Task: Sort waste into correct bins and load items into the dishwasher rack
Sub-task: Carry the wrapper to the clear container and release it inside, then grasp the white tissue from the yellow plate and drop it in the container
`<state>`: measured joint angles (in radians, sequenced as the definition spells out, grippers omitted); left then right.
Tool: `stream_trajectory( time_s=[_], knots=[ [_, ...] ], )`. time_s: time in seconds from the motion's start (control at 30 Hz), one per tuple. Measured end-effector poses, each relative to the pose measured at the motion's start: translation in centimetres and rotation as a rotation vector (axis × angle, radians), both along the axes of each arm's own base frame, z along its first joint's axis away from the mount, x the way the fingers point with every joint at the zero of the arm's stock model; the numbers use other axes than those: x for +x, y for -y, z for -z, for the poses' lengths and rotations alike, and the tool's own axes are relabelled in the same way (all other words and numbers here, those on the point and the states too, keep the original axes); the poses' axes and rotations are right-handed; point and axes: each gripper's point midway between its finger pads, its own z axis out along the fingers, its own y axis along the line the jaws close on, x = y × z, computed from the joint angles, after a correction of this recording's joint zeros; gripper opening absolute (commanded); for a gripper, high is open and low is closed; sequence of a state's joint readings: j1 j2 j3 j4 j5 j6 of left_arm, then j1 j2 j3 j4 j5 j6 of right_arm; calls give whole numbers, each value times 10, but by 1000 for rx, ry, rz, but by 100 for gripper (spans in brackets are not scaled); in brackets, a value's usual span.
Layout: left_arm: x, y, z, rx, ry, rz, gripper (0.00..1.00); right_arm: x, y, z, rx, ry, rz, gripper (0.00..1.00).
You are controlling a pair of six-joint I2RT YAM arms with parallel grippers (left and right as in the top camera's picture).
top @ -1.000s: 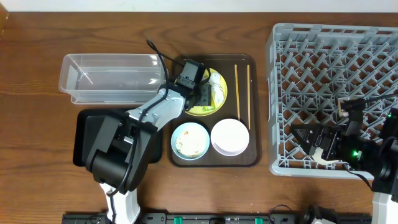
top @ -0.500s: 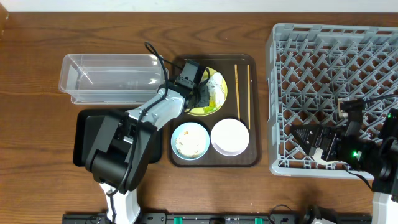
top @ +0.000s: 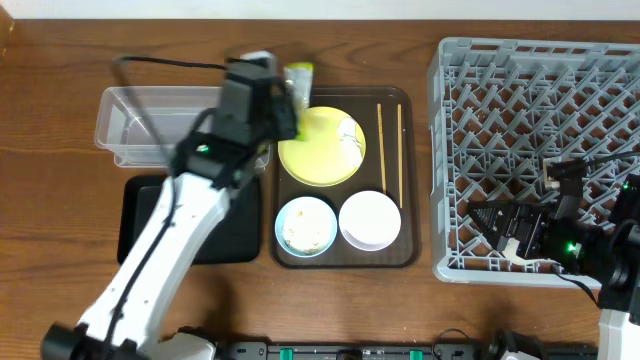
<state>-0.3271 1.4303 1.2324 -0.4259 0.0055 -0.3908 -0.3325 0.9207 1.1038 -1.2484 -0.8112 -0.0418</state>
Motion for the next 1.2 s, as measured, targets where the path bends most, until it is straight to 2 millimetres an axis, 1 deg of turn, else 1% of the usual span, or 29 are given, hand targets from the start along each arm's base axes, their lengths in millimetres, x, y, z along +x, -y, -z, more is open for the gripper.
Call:
stream_trajectory(
  time_s=[0.03, 0.1, 0.2, 0.27, 0.33, 0.4, 0.43, 0.47, 0.5, 0.57, 0.63, 0.7, 0.73, 0.8, 0.83, 0.87, 0.9, 0.93, 0.97, 1.03, 1.13, 1.2],
  knots=[
    [1, -13, -1, 28, 4, -40, 6, 0, 0, 0, 0, 0, 0, 92],
    [6, -38, 5, 80, -5, -115, 6, 0, 0, 0, 1, 0, 0, 92],
    [19, -73, 25, 152, -42, -212, 6, 0, 0, 0, 0, -1, 0, 92],
    [29, -91, 40, 182, -64, -258, 14, -1, 0, 0, 1, -4, 0, 92],
    [40, -108, 56, 211, -81, -291, 35, -1, 0, 1, 2, -6, 0, 92],
    [49, -122, 68, 218, -86, -326, 36, -2, -1, 1, 4, -11, 0, 92],
    [49, -127, 72, 221, -96, -334, 41, -2, -1, 1, 4, -12, 0, 92],
    [48, -129, 75, 221, -108, -331, 49, -3, -1, 1, 6, -15, 0, 92],
    [46, -127, 74, 215, -115, -314, 50, -3, -1, 2, 7, -19, 0, 92],
    [42, -114, 67, 172, -109, -269, 50, -4, -1, 2, 8, -22, 0, 92],
    [35, -91, 53, 124, -95, -195, 51, -4, -1, 2, 8, -22, 0, 92],
    [27, -65, 39, 95, -70, -117, 52, -4, -1, 2, 8, -23, 0, 92],
    [23, -47, 32, 83, -60, -65, 52, -4, -1, 2, 8, -23, 0, 92],
    [15, -15, 27, 82, -45, 35, 52, -4, -1, 2, 8, -23, 0, 92],
    [12, -1, 29, 87, -47, 80, 53, -4, -1, 2, 8, -22, 0, 92],
    [8, 15, 35, 94, -59, 134, 54, -4, -1, 2, 8, -22, 0, 92],
    [5, 27, 43, 103, -74, 171, 54, -4, -1, 2, 7, -22, 0, 92],
    [4, 36, 51, 113, -88, 198, 54, -4, -1, 2, 8, -23, 0, 92],
    [4, 45, 65, 125, -115, 225, 54, -4, -1, 2, 8, -23, 0, 92],
    [4, 56, 93, 146, -166, 259, 54, -4, -1, 2, 7, -23, 1, 92],
    [4, 69, 141, 177, -251, 303, 55, -4, -1, 2, 6, -23, 1, 92],
    [3, 77, 167, 186, -292, 330, 55, -4, -1, 3, 5, -24, 1, 92]
  ],
)
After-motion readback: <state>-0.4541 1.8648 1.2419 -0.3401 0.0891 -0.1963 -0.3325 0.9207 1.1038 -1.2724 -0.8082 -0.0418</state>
